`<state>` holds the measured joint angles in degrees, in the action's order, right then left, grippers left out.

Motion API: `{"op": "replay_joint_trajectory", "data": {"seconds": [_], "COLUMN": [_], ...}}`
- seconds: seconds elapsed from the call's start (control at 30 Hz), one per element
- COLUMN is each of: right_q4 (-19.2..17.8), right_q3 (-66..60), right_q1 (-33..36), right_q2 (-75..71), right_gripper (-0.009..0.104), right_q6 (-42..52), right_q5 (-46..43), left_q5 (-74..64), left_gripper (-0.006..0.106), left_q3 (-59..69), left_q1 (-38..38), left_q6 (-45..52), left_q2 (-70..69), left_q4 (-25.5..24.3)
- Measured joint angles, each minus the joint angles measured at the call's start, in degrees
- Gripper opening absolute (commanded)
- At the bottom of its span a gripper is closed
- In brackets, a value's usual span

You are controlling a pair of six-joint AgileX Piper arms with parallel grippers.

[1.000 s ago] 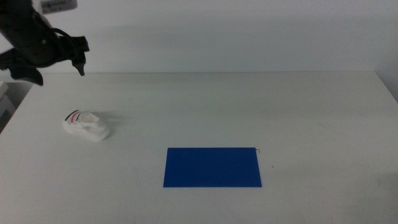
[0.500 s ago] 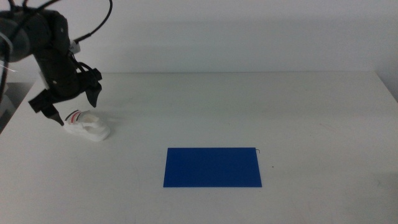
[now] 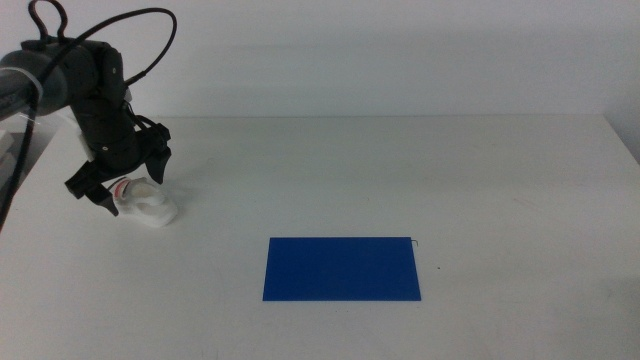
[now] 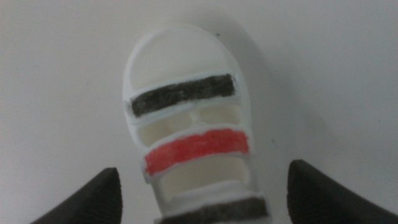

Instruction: Use one arm to grab the shoe from the table and place it on the mat.

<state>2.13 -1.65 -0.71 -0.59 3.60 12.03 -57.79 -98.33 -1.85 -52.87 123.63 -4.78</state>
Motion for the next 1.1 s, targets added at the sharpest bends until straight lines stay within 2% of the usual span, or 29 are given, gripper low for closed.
{"op": "replay_joint_trajectory", "data": {"seconds": [0.2,0.3,0.5,0.67,0.8,1.1], "right_q4": [0.0,0.0,0.0,0.0,0.0,0.0], "right_q3": [0.0,0.0,0.0,0.0,0.0,0.0], "right_q1": [0.0,0.0,0.0,0.0,0.0,0.0], "right_q2": [0.0,0.0,0.0,0.0,0.0,0.0], "right_gripper": [0.064,0.064,0.064,0.064,0.064,0.064], "right_q6": [0.0,0.0,0.0,0.0,0.0,0.0], "right_q5": [0.0,0.0,0.0,0.0,0.0,0.0], "left_q5": [0.0,-0.1,-1.8,-7.2,-10.9,-12.0], "left_gripper": [0.062,0.044,-0.001,-0.002,-0.002,-0.002], "left_q3": [0.0,0.0,0.0,0.0,0.0,0.0], "left_q1": [0.0,0.0,0.0,-0.5,-3.3,-15.3], "left_q6": [-0.5,0.0,1.6,1.7,1.0,-3.5], "left_q2": [2.2,2.3,0.2,-3.0,-4.5,-6.1], "left_q4": [1.0,1.4,1.6,2.0,0.3,0.1]}}
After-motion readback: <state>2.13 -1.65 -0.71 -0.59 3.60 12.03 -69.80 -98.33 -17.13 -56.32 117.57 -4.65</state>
